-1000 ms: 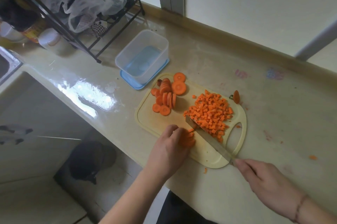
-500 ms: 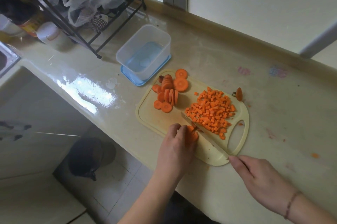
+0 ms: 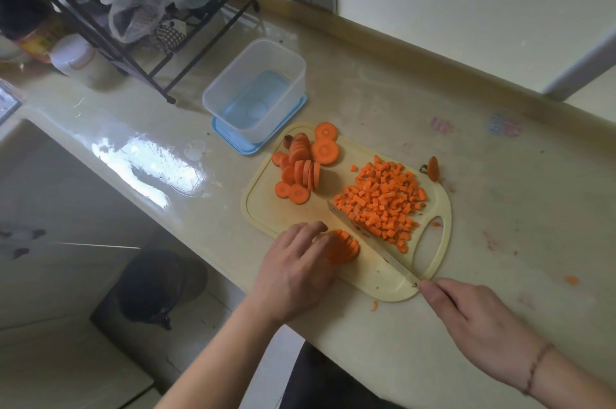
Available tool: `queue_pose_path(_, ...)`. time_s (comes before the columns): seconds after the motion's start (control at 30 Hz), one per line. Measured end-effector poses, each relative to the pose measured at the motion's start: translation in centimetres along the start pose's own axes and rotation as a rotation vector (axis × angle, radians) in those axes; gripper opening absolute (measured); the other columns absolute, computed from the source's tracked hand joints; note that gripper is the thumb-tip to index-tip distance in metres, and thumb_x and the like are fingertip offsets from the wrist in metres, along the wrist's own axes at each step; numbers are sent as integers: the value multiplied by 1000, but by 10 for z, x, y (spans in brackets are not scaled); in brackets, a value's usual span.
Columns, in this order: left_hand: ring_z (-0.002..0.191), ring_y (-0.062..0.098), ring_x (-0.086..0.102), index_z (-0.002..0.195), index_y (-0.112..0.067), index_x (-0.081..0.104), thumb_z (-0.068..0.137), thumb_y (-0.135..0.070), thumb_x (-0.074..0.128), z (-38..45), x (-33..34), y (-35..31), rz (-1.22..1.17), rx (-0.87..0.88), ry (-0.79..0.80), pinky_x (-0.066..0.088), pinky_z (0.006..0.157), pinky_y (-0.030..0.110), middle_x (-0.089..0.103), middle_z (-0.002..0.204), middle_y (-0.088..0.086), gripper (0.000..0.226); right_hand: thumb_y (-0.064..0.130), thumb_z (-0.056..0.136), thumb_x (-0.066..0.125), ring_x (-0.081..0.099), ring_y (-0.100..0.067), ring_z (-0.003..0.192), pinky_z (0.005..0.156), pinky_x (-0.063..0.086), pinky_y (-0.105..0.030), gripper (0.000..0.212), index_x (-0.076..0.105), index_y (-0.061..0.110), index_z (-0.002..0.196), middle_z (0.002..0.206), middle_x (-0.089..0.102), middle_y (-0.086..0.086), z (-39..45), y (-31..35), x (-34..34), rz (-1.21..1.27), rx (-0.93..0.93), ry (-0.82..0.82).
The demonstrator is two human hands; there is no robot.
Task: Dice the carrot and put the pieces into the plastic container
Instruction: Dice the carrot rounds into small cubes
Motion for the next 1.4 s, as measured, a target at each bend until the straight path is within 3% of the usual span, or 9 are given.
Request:
queue_pose_path(0.1,119,32,61,124,-1,69,101,-14,59,-4,5,5,-91,211,85,52,101,39,66,127,17,28,90,70,13,48,-14,52,56,41,-28,84,49,15,63,54,51,-1,1,0,0,-5,-2,-4)
queue_pose_path(0.23,121,33,60,123,-1,71,106,-12,51,-4,10,6,-91,285,120,52,102,38,67,127,17,28,87,73,17,46,-12,50,55,40,-28,77,46,17,61,55,51,-1,0,1,2,-7,-10,3)
queue_pose_path(0.43,111,32,61,115,-3,73,106,-11,53,1,13,3,-105,247,93,54,93,39,68,117,16,24,89,72,16,46,-12,49,54,39,-28,75,45,21,62,52,49,2,0,6,4,-6,-19,8)
queue_pose_path(0.7,115,36,62,117,-2,72,93,-12,71,-2,18,-10,-69,254,90,52,98,43,67,123,16,26,84,74,17,49,-12,52,54,39,-24,72,48,19,65,60,55,-2,-5,13,-1,-24,-26,26)
queue_pose_path(0.87,114,35,63,112,0,74,90,-4,76,-5,33,-9,-80,199,70,54,94,42,69,120,15,22,90,69,10,54,-12,57,55,40,-20,82,52,21,66,64,60,3,-11,11,1,-28,-5,37)
queue_pose_path(1.03,117,34,62,114,0,74,89,0,76,-8,35,-4,-142,157,27,53,97,41,68,124,15,25,95,64,7,55,-14,59,61,44,-28,94,52,13,67,66,61,-5,-21,-6,2,-18,66,58)
queue_pose_path(1.23,115,31,63,113,-3,75,91,-7,76,-5,35,-1,-172,107,16,53,98,37,69,122,12,22,79,77,6,56,-13,59,61,46,-36,74,49,20,65,59,59,-1,0,7,15,-101,5,46)
queue_pose_path(1.4,110,32,63,114,-2,74,86,-1,80,-7,32,-4,-161,121,7,53,96,36,69,115,14,28,77,81,11,54,-13,55,57,42,-33,73,49,18,60,54,55,-4,13,8,11,-27,-16,-33)
Point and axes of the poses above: each hand's wrist, its own z-axis towards the middle knuckle, its own x-axis out of the palm, y = z × x, the point moved 7 cm from there along z, towards the middle knuckle
